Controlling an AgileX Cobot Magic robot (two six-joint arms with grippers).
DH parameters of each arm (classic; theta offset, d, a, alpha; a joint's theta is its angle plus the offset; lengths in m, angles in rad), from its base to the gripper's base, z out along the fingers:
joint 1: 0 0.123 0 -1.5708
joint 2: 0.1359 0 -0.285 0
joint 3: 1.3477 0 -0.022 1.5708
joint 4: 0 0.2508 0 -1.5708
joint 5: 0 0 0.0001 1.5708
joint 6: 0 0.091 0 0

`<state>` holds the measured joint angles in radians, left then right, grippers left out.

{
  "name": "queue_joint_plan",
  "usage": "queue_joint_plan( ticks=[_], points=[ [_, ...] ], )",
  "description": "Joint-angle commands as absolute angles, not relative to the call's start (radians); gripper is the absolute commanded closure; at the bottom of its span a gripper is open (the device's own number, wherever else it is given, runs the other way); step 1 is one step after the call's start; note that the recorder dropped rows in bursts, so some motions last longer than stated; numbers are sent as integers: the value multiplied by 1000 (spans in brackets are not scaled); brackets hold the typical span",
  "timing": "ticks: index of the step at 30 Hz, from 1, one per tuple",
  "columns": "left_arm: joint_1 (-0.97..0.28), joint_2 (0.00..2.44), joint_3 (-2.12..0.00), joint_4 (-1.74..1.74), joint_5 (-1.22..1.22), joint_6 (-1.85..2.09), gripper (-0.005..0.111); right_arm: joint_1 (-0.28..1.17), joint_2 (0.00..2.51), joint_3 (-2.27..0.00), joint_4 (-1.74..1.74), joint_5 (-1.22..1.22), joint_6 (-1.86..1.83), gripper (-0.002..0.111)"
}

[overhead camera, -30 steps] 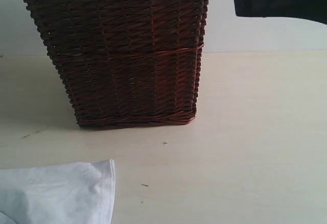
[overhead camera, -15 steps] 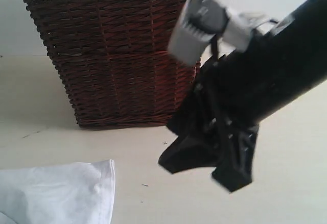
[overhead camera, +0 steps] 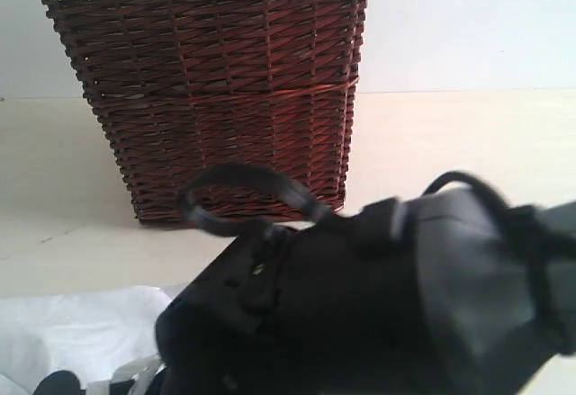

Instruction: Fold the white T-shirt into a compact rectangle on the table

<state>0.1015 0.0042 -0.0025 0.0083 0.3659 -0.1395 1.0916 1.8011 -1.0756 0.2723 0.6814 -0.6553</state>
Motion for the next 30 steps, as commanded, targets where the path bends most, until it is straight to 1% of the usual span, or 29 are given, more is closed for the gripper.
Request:
queue_joint_plan(
  ticks=[1, 6, 13, 14, 16, 17, 19, 21, 30],
  points=[
    [100, 0, 0, 0, 361, -134, 107, 1154, 1866, -1133, 250, 660, -625, 47],
    [100, 0, 0, 0, 361, -134, 107, 1210, 1923, -1182, 155, 656, -550, 46],
    [100, 0, 0, 0, 361, -134, 107, 1233, 2003, -1185, 85, 636, -432, 47],
    [100, 0, 0, 0, 361, -134, 107, 1233, 2003, -1185, 77, 630, -414, 50],
    [100, 0, 0, 0, 361, -134, 107, 1233, 2000, -1185, 30, 622, -377, 62],
    [100, 0, 0, 0, 361, -134, 107, 1233, 1996, -1186, 0, 622, -355, 70],
    [100, 0, 0, 0, 361, -134, 107, 1233, 1987, -1203, -60, 648, -318, 92],
    [100, 0, 0, 0, 361, -134, 107, 1233, 1976, -1221, -96, 676, -309, 108],
    [100, 0, 0, 0, 361, -134, 107, 1233, 1895, -1395, -243, 855, -242, 108]
  ],
)
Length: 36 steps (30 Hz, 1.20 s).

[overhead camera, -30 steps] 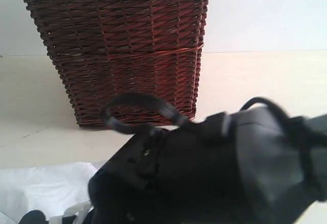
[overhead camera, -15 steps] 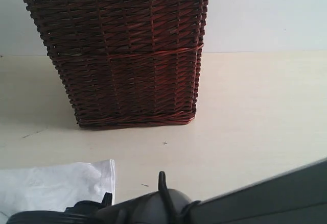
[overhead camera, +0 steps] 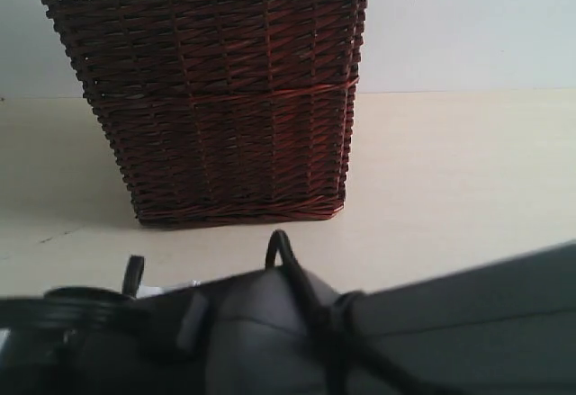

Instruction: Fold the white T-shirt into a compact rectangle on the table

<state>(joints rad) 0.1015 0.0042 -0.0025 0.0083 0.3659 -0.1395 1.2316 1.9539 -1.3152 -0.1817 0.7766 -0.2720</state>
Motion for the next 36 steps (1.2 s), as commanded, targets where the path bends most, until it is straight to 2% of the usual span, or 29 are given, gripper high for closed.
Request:
queue_joint_plan(
  ticks=[1, 8, 16, 21, 27, 30, 36],
  points=[
    [100, 0, 0, 0, 361, -134, 107, 1233, 1879, -1417, -256, 866, -230, 108],
    [100, 0, 0, 0, 361, -134, 107, 1220, 1795, -1527, -501, 888, -38, 108],
    [100, 0, 0, 0, 361, -134, 107, 1076, 1793, -1604, -607, 843, 105, 108],
    [100, 0, 0, 0, 361, -134, 107, 988, 1800, -1615, -590, 754, 124, 108],
    [100, 0, 0, 0, 361, -134, 107, 970, 1865, -1615, -554, 762, 69, 108],
    [100, 0, 0, 0, 361, -134, 107, 970, 1888, -1615, -554, 737, 69, 101],
    [100, 0, 0, 0, 361, -134, 107, 970, 1876, -1615, -587, 719, 75, 73]
  ],
)
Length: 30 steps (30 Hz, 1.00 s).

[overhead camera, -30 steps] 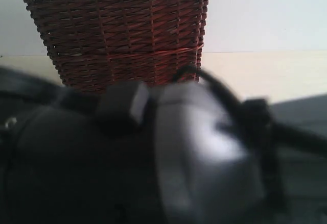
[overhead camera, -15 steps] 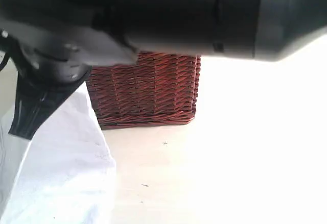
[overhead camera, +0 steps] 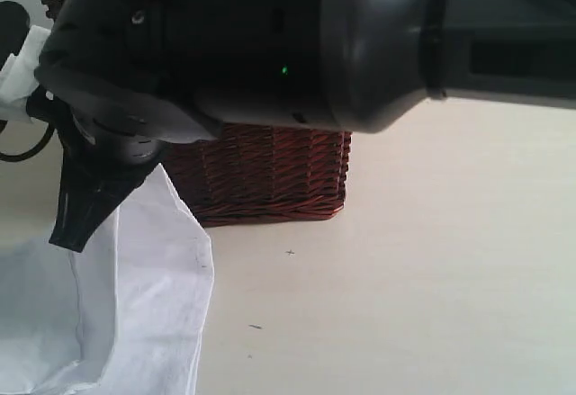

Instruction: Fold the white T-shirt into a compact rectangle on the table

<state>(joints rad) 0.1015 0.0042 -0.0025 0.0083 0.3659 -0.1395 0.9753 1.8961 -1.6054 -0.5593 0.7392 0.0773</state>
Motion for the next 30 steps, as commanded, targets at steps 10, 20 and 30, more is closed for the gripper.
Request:
queue_joint_plan(
  ticks=[10, 20, 30],
  points=[
    [100, 0, 0, 0, 361, -134, 107, 970, 1757, -1615, -556, 824, 74, 62],
    [100, 0, 0, 0, 361, -134, 107, 970, 1653, -1611, -452, 851, 37, 64],
    [100, 0, 0, 0, 360, -132, 107, 970, 1637, -1611, -389, 887, 0, 68]
  ],
)
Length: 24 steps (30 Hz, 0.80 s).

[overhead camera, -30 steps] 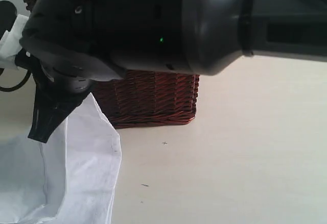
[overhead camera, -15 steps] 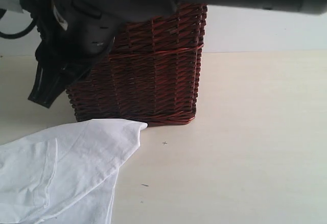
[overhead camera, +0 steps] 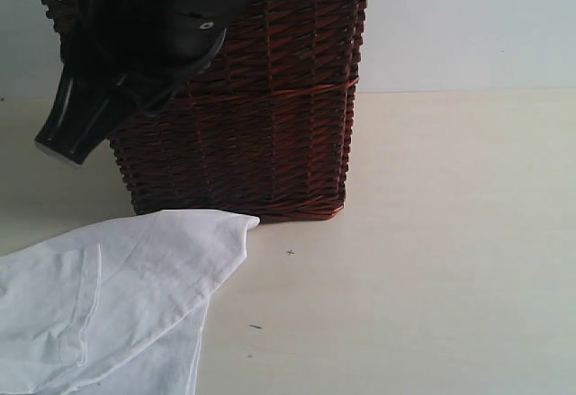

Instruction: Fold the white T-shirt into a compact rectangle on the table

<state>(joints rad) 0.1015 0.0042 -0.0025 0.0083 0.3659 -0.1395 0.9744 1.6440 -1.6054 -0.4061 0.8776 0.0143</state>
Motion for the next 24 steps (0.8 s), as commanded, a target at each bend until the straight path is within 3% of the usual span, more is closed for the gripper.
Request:
queue_joint_plan(
  ticks=[1, 6, 12, 18, 20, 24],
  points=[
    [100, 0, 0, 24, 354, -121, 107, 970, 1637, -1611, -386, 887, 0, 68],
    [100, 0, 0, -10, 257, -122, 107, 970, 1637, -1611, -382, 887, 0, 68],
    [100, 0, 0, -441, 25, -222, 107, 970, 1637, -1611, -374, 932, -11, 68],
    [100, 39, -139, -332, -82, -182, 107, 970, 1637, -1611, -374, 925, -25, 68],
    [100, 140, -271, -239, -28, -140, 107, 970, 1637, -1611, -374, 925, -25, 68],
    [100, 477, -642, -126, 477, 18, 107, 970, 1628, -1611, -374, 928, -25, 68]
  ],
)
